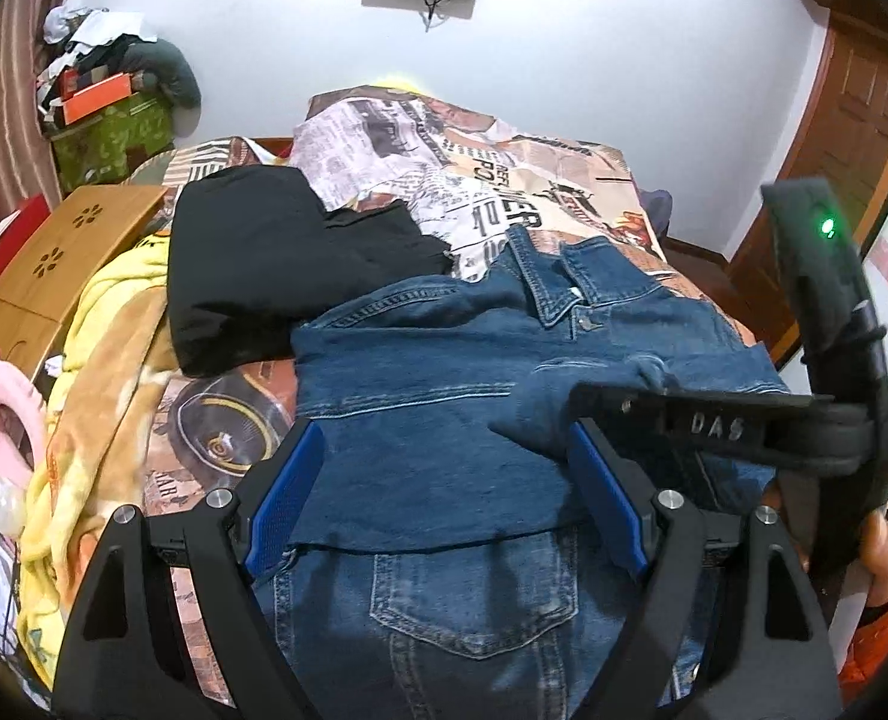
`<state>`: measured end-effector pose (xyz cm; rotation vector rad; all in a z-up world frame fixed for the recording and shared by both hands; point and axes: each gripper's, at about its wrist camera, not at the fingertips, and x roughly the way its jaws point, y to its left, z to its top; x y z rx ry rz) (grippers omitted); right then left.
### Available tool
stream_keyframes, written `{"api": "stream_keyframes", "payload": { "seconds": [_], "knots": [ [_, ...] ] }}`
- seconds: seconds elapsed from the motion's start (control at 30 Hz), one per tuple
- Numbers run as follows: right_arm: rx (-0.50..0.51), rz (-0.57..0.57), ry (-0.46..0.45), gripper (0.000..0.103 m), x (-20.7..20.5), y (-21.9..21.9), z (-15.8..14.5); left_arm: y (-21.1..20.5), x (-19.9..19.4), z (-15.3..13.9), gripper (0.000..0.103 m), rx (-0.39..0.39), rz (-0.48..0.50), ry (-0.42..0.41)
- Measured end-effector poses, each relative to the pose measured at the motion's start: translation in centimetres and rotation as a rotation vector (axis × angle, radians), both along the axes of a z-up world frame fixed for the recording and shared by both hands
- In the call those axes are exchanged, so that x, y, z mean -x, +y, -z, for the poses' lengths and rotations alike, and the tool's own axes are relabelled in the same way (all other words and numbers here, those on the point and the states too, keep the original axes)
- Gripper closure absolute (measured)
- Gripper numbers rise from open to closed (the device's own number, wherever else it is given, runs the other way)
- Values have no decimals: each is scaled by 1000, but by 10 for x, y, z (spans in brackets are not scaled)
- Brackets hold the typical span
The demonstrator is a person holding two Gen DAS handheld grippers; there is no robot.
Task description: Fold large clothes
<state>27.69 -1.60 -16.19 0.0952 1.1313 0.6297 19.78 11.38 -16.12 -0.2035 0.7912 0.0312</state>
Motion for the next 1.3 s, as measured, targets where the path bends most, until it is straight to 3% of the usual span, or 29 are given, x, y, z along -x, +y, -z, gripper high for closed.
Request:
{"api": "stream_keyframes", "payload": {
  "seconds": [0.07, 0.13, 0.27, 0.37, 0.5, 0.7, 0.83, 1.1, 1.2, 1.3],
  "knots": [
    [20, -5, 28, 91, -1, -3, 2, 2, -1, 3, 20, -1, -5, 9],
    [25, 6, 61, 79, -2, -8, 1, 2, -1, 4, 20, -1, -11, 18],
    [16, 18, 50, 77, 2, -22, -13, -2, -2, 3, 20, -7, -10, 21],
    [28, 12, -2, 76, 8, -33, -27, -10, -5, 0, 20, -22, 2, 19],
    [55, 33, -129, 62, 18, -49, -49, -26, -11, -5, 20, -47, 32, 19],
    [75, 113, -266, 60, 21, -91, -76, -61, -24, -8, 20, -94, 106, 27],
    [77, 175, -306, 60, 23, -123, -85, -86, -34, -2, 20, -134, 156, 52],
    [110, 254, -291, 59, 26, -175, -72, -114, -63, 30, 20, -199, 212, 144],
    [135, 267, -251, 59, 23, -186, -56, -114, -75, 42, 20, -254, 190, 168],
    [151, 273, -203, 59, 20, -195, -39, -100, -80, 45, 20, -251, 152, 174]
  ]
}}
